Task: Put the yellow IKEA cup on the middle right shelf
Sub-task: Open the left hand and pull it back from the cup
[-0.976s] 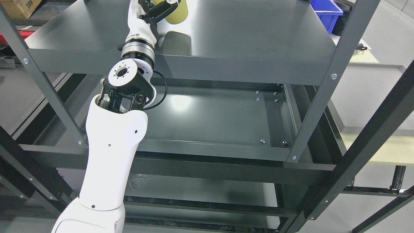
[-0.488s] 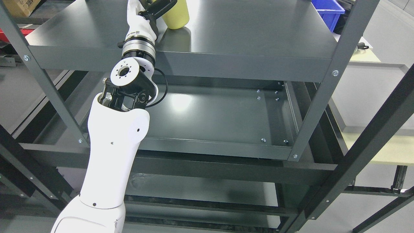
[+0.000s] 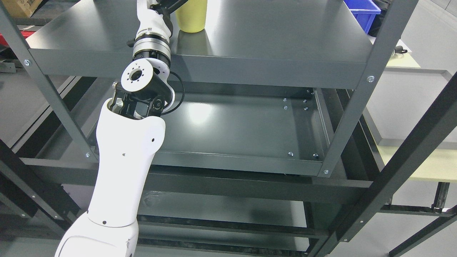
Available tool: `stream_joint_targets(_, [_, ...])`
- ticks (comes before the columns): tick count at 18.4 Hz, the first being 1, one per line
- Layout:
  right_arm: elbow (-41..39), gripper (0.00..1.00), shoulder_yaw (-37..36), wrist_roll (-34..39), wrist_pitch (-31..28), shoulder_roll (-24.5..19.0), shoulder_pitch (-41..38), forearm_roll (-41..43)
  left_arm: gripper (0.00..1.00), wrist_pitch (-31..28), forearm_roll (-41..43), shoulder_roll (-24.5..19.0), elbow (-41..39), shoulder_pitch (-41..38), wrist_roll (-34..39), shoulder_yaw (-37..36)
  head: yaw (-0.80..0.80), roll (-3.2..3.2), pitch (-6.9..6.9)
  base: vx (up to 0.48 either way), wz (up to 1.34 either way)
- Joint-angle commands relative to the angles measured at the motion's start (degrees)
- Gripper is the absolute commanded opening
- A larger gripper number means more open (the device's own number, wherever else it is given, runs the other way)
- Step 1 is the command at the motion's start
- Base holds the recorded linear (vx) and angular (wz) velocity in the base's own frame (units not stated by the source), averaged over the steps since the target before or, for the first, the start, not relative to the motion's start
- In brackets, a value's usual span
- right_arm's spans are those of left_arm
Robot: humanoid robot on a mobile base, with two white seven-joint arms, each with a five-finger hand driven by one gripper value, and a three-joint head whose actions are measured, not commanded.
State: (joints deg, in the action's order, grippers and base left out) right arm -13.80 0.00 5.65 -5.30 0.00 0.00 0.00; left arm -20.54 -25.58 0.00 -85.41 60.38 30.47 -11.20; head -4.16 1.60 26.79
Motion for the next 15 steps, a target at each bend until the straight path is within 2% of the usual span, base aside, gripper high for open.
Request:
stream_joint_targets(1, [0.0,0.99,1.0,-12.3,0.0,1.0,-0.6,1.4,0.99,0.2,0.2,-1.0,-3.4,0.8,-0.1,-0.3,0.0,0.0,0.0,0.0,0.0])
stream_joint_targets(15, [0.1,0.99,1.0,-12.3,0.0,1.0,-0.6,1.4,0.99,0.1,0.3,-1.0,-5.8,0.3,0.6,0.2,0.0,0.0,0.0,-0.012,0.0])
